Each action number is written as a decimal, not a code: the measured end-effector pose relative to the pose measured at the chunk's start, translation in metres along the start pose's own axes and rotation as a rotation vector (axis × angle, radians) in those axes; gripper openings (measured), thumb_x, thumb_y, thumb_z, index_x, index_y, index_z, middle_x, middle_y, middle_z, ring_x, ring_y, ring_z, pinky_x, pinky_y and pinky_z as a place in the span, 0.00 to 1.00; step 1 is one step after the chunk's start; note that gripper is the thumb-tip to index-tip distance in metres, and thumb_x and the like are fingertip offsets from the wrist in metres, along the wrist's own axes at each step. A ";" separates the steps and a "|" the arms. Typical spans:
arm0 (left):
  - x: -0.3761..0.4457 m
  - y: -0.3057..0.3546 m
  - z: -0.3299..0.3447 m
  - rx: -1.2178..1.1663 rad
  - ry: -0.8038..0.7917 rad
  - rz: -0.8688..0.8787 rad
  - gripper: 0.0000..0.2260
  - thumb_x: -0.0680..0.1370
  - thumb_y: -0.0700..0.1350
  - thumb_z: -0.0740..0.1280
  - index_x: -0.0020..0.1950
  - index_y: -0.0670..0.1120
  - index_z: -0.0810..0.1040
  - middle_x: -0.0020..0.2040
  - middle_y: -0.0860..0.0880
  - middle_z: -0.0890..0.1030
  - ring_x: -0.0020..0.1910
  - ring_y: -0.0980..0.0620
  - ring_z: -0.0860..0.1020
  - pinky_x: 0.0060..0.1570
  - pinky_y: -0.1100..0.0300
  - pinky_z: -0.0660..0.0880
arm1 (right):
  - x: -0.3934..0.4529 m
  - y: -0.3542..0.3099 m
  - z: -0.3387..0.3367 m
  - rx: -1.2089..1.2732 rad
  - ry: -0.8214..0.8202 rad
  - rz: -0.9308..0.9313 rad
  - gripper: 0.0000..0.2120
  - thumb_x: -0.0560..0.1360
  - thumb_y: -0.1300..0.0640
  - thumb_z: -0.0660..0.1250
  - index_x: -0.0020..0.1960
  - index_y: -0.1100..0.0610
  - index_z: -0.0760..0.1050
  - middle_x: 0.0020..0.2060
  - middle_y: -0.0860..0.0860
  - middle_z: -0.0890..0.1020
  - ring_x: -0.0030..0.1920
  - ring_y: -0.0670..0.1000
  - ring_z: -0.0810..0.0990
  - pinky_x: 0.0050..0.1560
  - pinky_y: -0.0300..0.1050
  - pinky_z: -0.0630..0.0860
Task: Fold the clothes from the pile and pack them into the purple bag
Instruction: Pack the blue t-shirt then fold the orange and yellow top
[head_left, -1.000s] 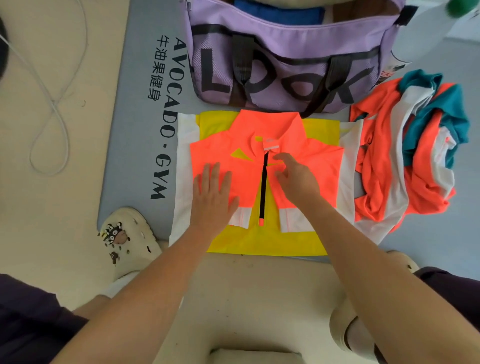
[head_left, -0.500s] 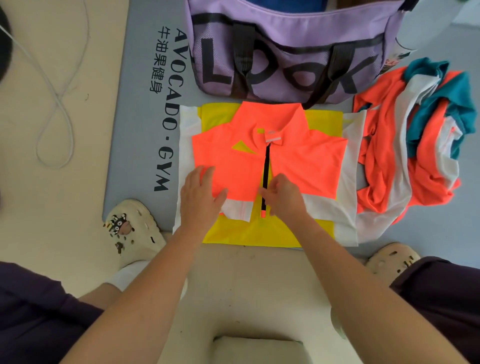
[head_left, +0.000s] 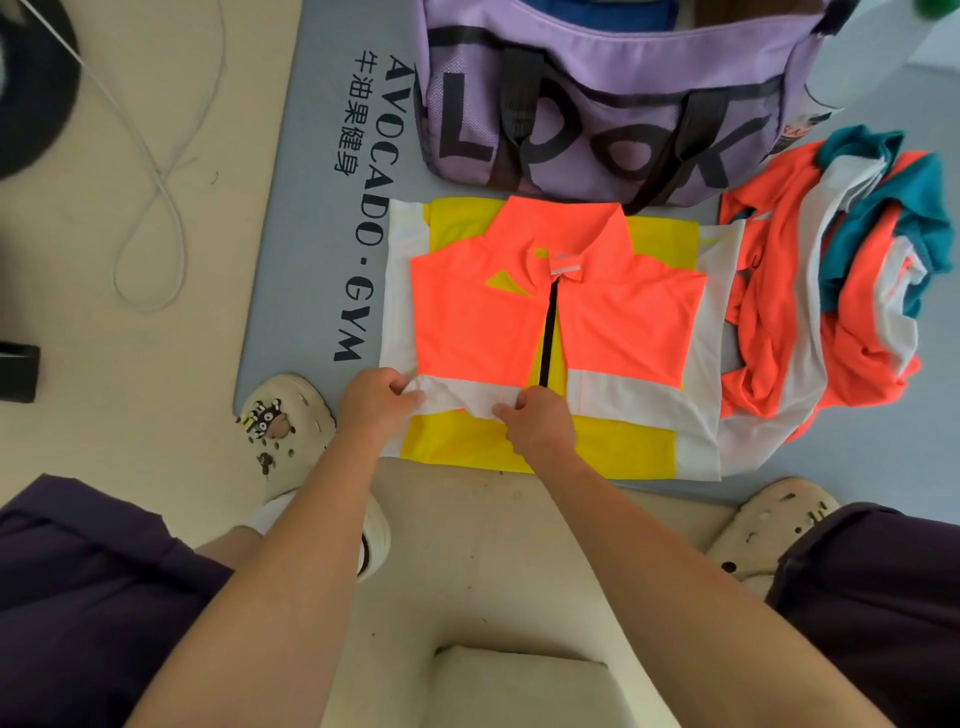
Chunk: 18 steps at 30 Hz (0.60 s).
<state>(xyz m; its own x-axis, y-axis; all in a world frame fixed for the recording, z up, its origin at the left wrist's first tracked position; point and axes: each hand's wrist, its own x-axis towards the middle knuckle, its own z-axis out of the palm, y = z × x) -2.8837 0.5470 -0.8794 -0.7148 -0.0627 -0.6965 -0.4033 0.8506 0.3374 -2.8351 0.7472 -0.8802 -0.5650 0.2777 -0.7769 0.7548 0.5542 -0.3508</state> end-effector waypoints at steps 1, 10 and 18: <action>0.000 -0.003 0.000 -0.009 0.005 0.010 0.15 0.74 0.47 0.71 0.32 0.46 0.70 0.29 0.50 0.69 0.32 0.48 0.69 0.31 0.57 0.61 | 0.001 0.003 -0.002 0.035 0.018 0.001 0.16 0.75 0.50 0.69 0.34 0.54 0.68 0.41 0.58 0.84 0.43 0.60 0.82 0.43 0.52 0.79; -0.007 0.029 -0.004 0.094 0.247 0.048 0.09 0.69 0.50 0.69 0.39 0.49 0.71 0.41 0.51 0.73 0.37 0.48 0.74 0.35 0.55 0.69 | 0.001 0.031 -0.040 0.127 0.197 -0.108 0.07 0.74 0.54 0.70 0.42 0.55 0.73 0.33 0.50 0.78 0.34 0.54 0.76 0.34 0.46 0.70; -0.016 0.108 0.059 0.207 -0.056 0.393 0.17 0.77 0.49 0.66 0.64 0.47 0.74 0.57 0.44 0.75 0.58 0.42 0.74 0.50 0.49 0.74 | 0.005 0.110 -0.132 0.165 0.605 0.014 0.19 0.72 0.55 0.73 0.54 0.63 0.68 0.49 0.58 0.74 0.50 0.59 0.74 0.45 0.48 0.68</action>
<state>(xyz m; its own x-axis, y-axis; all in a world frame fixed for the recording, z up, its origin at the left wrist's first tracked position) -2.8817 0.6711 -0.8691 -0.7565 0.3100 -0.5759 0.0200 0.8911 0.4534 -2.7985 0.9130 -0.8534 -0.6070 0.7056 -0.3655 0.7776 0.4327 -0.4561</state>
